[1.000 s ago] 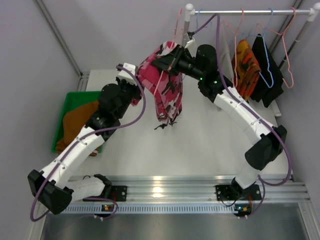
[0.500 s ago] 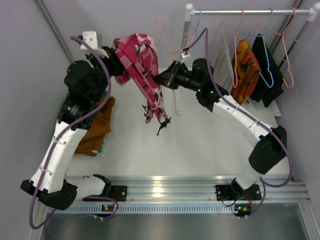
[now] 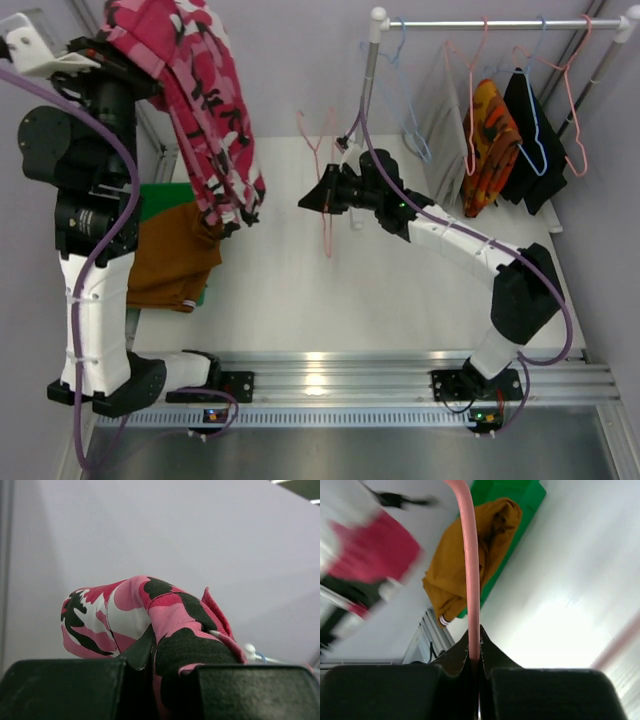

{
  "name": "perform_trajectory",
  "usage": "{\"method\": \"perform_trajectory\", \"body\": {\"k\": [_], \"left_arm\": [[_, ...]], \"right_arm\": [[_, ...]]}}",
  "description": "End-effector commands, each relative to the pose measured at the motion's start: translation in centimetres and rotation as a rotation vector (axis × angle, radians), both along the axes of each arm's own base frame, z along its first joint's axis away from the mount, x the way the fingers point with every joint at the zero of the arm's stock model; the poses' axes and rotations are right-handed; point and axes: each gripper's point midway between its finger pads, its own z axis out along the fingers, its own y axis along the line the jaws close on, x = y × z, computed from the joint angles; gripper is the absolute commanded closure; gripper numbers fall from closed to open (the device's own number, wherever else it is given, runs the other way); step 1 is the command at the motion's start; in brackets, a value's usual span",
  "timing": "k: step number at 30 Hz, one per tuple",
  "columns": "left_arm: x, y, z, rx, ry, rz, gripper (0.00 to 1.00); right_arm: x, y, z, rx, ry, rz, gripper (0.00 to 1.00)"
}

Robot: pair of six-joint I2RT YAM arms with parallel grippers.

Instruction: Remove the trousers from the hanger

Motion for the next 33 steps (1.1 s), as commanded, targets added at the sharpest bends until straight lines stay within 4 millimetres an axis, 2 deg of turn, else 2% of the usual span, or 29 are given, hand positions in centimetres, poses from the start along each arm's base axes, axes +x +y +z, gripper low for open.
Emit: {"method": "perform_trajectory", "body": {"k": [1,3,5,6,7,8,9,10,11,12,13,14,15,17,18,19,21,22,24,25,26,29,30,33], "left_arm": [[-9.8,6.1,9.6,-0.139,-0.389,0.160,1.00],[-10.7,8.0,9.1,-0.141,-0.387,0.256,1.00],[-14.3,11.1,8.7,-0.113,-0.406,0.431,1.00],[-13.7,11.4,8.2,-0.122,-0.389,0.446,1.00],[-16.2,12.7,8.2,-0.091,-0.401,0.539,1.00],[-16.1,13.4,7.2,-0.070,-0.379,0.591,1.00],[-17.0,14.1,6.6,-0.031,-0.365,0.660,1.00],[-20.5,15.5,6.3,-0.035,-0.391,0.765,1.00],[-21.5,16.0,5.7,-0.015,-0.391,0.823,1.00],[-21.1,16.6,4.2,0.004,-0.364,0.879,1.00],[-22.2,17.6,3.2,0.026,-0.335,0.979,1.00],[-24.4,17.8,2.7,0.036,-0.344,1.027,1.00],[-23.9,18.4,0.9,0.075,-0.298,1.091,1.00],[-25.6,19.4,-1.1,0.066,-0.267,1.197,1.00],[-27.5,19.3,-1.8,0.071,-0.272,1.242,1.00],[-26.7,19.9,-3.7,0.093,-0.219,1.286,1.00],[-28.4,20.0,-5.4,0.100,-0.198,1.346,1.00],[-27.6,20.5,-7.0,0.117,-0.153,1.366,1.00],[-27.7,20.8,-8.6,0.138,-0.116,1.399,1.00],[-28.4,20.5,-9.1,0.146,-0.122,1.408,1.00],[-27.4,20.9,-10.4,0.175,-0.093,1.415,1.00],[-26.7,20.8,-11.9,0.266,-0.077,1.437,1.00],[-25.4,21.3,-13.7,0.310,-0.022,1.446,1.00],[-23.2,22.1,-16.2,0.357,0.025,1.459,1.00]], "right_arm": [[-1.0,1.1,-0.6,-0.022,-0.047,0.051,1.00],[-1.5,1.3,-0.4,-0.015,-0.047,0.072,1.00],[-2.2,1.7,-0.1,-0.010,-0.049,0.096,1.00],[-2.3,1.7,-0.1,-0.008,-0.049,0.100,1.00],[-2.5,1.7,0.1,-0.007,-0.050,0.106,1.00],[-2.6,1.6,0.2,-0.005,-0.048,0.110,1.00],[-2.9,1.7,0.4,-0.001,-0.050,0.123,1.00],[-3.0,1.7,0.5,0.000,-0.049,0.127,1.00],[-3.1,1.6,0.6,-0.002,-0.049,0.134,1.00],[-3.3,1.6,0.8,-0.003,-0.051,0.142,1.00],[-3.3,1.7,1.3,0.000,-0.062,0.148,1.00],[-3.3,1.6,1.4,-0.005,-0.067,0.151,1.00],[-3.4,1.6,1.7,-0.007,-0.071,0.155,1.00],[-3.5,1.6,2.1,-0.003,-0.084,0.166,1.00],[-3.5,1.6,2.4,0.001,-0.090,0.169,1.00],[-3.6,1.6,2.5,0.003,-0.091,0.172,1.00],[-3.9,1.4,2.1,-0.011,-0.073,0.179,1.00],[-4.0,1.4,1.9,-0.016,-0.068,0.183,1.00],[-4.1,1.4,1.5,-0.027,-0.064,0.194,1.00],[-4.2,1.4,1.3,-0.033,-0.056,0.198,1.00],[-4.2,1.4,1.3,-0.034,-0.058,0.200,1.00],[-4.0,1.4,0.8,-0.040,-0.049,0.202,1.00],[-3.9,1.6,0.4,-0.042,-0.040,0.206,1.00],[-3.4,1.8,-0.2,-0.045,-0.023,0.206,1.00]]}}
